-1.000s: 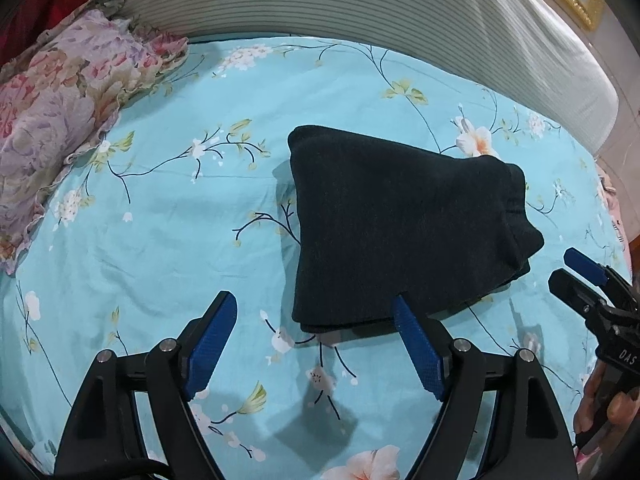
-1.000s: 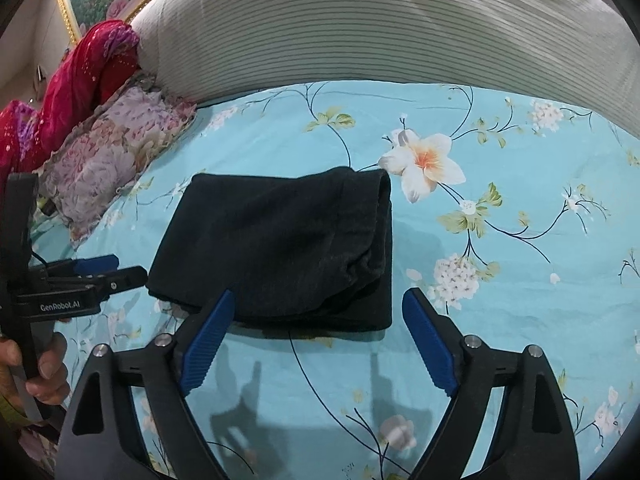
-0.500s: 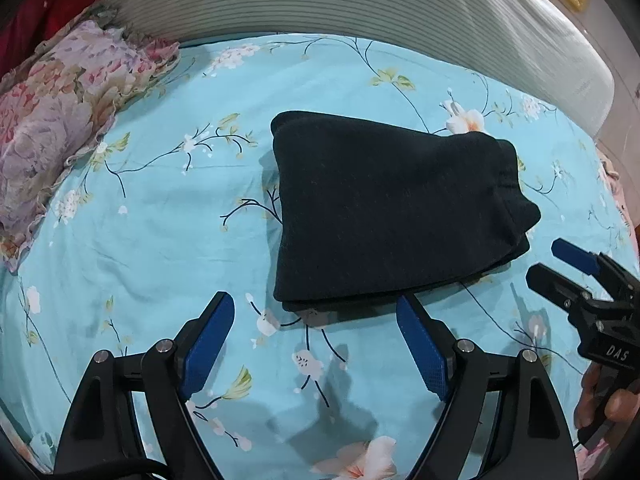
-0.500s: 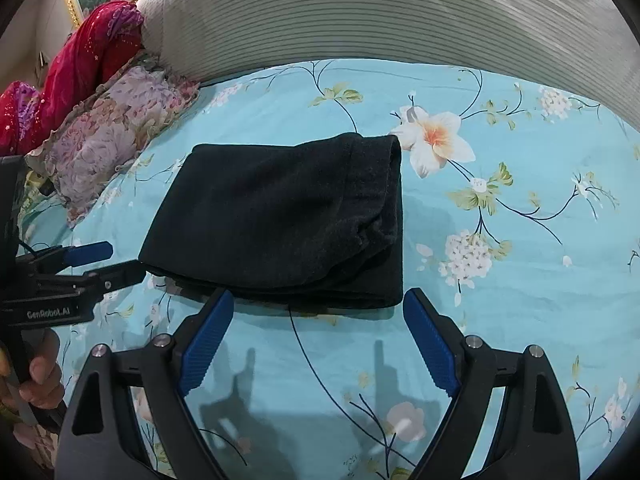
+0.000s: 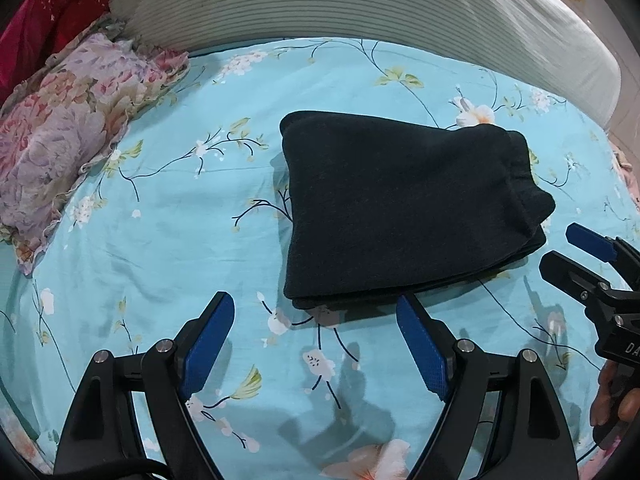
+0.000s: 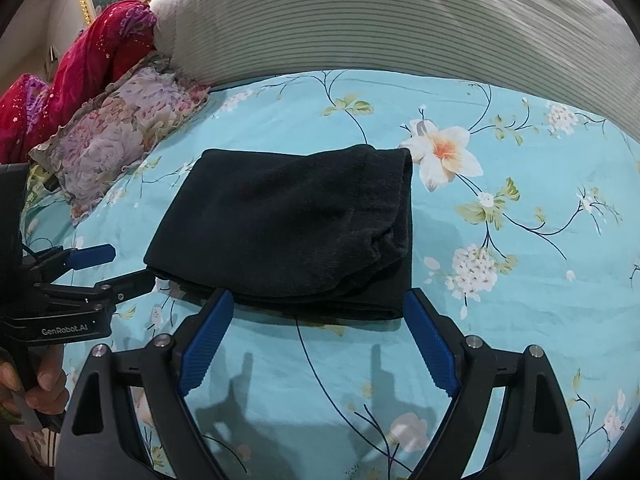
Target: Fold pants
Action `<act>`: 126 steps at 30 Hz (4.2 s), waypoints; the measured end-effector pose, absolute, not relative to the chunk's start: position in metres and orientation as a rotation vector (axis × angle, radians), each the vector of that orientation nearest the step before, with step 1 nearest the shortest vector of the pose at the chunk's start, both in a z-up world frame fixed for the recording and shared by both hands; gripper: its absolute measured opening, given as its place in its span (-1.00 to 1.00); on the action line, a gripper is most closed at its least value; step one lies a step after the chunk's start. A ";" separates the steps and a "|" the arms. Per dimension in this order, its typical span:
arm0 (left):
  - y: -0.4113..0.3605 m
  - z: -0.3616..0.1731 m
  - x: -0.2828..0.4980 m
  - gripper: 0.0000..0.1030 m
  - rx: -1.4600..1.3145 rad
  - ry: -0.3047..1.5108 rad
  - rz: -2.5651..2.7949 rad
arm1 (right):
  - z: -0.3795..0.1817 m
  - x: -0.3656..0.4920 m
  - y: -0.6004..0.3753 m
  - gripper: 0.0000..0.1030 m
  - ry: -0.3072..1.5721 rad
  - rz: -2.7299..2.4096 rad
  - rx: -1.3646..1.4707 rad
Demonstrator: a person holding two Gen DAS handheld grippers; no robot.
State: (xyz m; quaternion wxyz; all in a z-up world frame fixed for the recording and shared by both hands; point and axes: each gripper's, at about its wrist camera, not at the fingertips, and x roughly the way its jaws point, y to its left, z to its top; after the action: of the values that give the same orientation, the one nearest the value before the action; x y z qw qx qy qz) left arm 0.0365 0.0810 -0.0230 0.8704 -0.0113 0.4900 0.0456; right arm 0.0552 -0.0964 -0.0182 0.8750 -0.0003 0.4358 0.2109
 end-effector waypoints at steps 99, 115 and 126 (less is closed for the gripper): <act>0.090 -0.024 0.051 0.63 -0.017 0.950 0.149 | -0.017 0.060 -0.087 0.69 0.842 0.476 -0.001; 0.091 -0.022 0.054 0.63 -0.021 0.955 0.155 | -0.015 0.065 -0.088 0.69 0.842 0.475 0.000; 0.092 -0.021 0.058 0.63 -0.031 0.959 0.163 | -0.012 0.068 -0.093 0.69 0.841 0.466 0.000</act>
State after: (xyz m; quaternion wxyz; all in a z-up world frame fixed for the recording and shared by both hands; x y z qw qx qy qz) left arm 0.0582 0.0923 -0.0206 0.8839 -0.0149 0.4608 0.0785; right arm 0.0675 -0.0932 -0.0119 0.8865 0.0002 0.4047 0.2242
